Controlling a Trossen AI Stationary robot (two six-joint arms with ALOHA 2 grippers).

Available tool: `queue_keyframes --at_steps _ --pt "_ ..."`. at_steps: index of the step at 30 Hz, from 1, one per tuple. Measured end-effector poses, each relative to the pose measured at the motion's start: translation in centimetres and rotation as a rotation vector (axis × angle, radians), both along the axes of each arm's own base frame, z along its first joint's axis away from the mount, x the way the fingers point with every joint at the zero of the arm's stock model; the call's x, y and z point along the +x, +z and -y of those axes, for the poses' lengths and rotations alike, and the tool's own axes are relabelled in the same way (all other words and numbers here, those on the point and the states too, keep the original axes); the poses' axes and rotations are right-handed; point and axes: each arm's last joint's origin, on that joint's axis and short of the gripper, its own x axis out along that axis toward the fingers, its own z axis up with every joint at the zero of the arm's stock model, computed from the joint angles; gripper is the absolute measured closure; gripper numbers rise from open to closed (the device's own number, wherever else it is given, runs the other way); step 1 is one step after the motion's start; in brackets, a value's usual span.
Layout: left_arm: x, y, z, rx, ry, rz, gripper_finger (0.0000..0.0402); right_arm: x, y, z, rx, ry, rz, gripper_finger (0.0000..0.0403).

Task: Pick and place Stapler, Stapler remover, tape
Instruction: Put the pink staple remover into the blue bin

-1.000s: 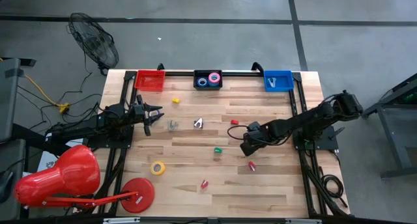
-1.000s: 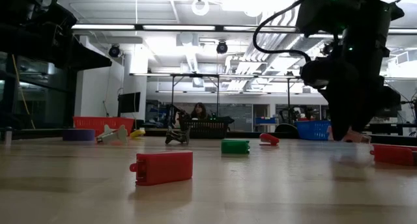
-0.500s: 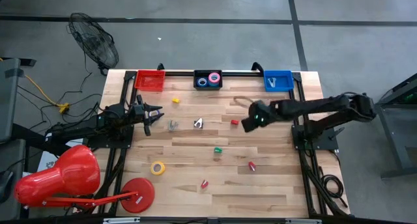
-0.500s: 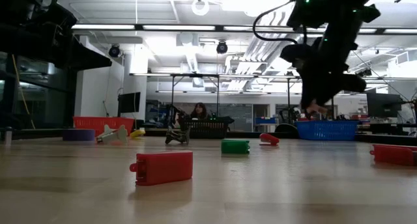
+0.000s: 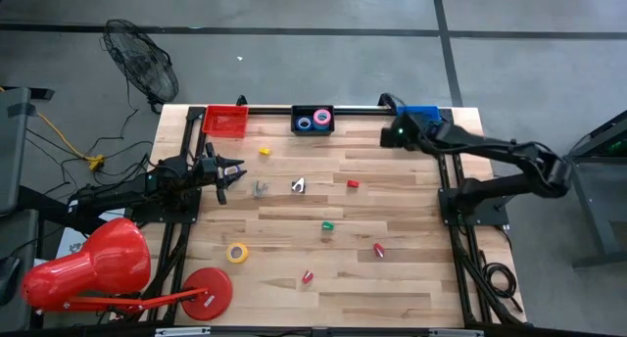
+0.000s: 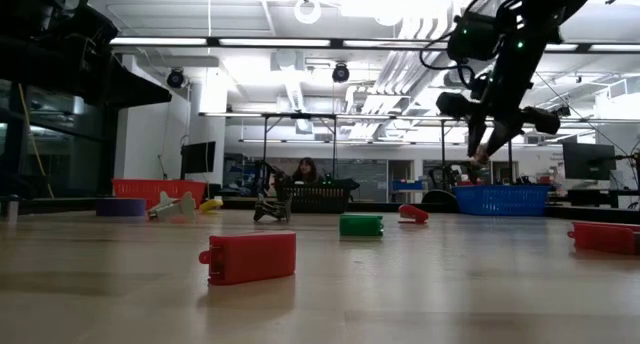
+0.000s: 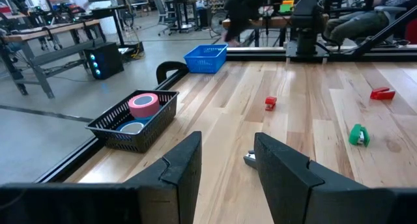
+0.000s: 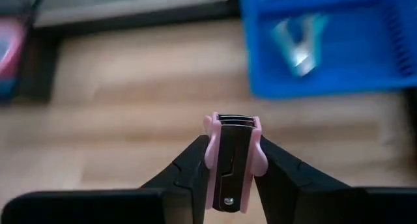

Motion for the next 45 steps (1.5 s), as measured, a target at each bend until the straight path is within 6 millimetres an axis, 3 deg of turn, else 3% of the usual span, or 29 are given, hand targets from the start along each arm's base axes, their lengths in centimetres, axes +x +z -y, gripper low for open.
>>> queue_keyframes --at_steps 8,15,27,36,45 --pt "0.0 0.0 0.0 0.000 0.000 0.000 0.0263 -1.6 0.1 2.8 -0.127 -0.229 -0.034 0.0306" --pt "0.0 0.0 0.0 0.000 0.000 0.000 0.0263 -1.7 -1.4 5.3 -0.126 -0.338 -0.057 0.0306" --pt "0.0 0.0 0.0 0.000 0.000 0.000 0.0263 0.1 -3.0 11.8 0.044 -0.258 -0.207 0.0306" --pt "0.0 0.0 0.0 0.000 0.000 0.000 0.0263 0.3 -4.5 12.7 0.136 -0.219 -0.298 0.0304" --pt "0.0 0.0 0.0 0.000 0.000 0.000 0.0263 -0.1 -4.6 12.5 0.175 -0.219 -0.316 0.0258"
